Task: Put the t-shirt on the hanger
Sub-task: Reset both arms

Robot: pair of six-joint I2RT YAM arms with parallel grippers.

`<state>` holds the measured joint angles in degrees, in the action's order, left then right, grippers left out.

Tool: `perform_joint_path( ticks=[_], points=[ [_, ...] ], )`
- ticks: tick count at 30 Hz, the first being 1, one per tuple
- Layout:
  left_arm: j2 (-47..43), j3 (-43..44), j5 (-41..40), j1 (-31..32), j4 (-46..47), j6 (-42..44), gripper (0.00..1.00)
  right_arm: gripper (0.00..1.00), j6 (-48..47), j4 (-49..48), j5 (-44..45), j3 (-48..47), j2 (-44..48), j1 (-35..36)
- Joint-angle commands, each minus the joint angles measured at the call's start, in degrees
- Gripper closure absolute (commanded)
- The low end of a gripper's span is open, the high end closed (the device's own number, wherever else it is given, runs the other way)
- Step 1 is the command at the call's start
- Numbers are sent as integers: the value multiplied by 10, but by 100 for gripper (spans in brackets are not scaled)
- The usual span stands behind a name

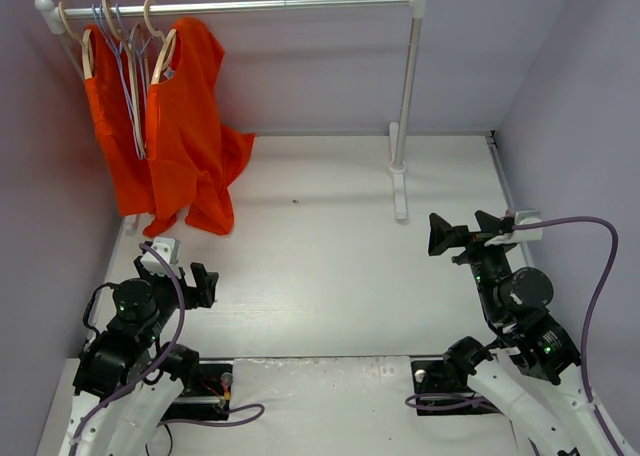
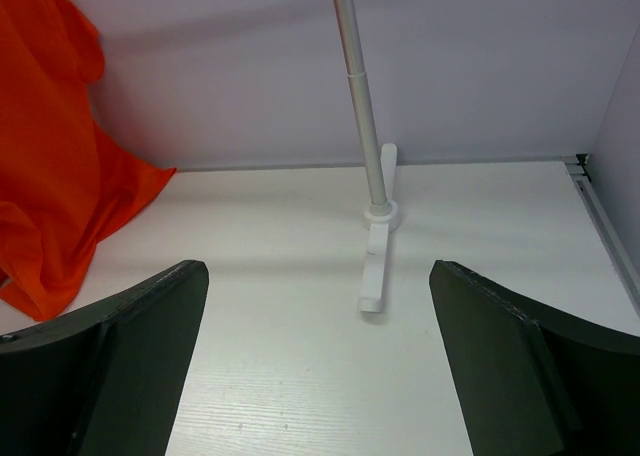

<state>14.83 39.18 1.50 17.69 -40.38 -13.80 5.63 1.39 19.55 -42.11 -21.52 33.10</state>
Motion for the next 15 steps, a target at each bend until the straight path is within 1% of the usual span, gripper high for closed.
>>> perform_joint_path(
  ticks=[1, 15],
  points=[
    [4, 12, -5, 3, 64, -8, 23, 0, 0, -45, 24, -1, -5, 3],
    [6, 2, -4, 3, 72, -3, 23, 0, 1, -47, 24, 1, -12, 2]
  ],
)
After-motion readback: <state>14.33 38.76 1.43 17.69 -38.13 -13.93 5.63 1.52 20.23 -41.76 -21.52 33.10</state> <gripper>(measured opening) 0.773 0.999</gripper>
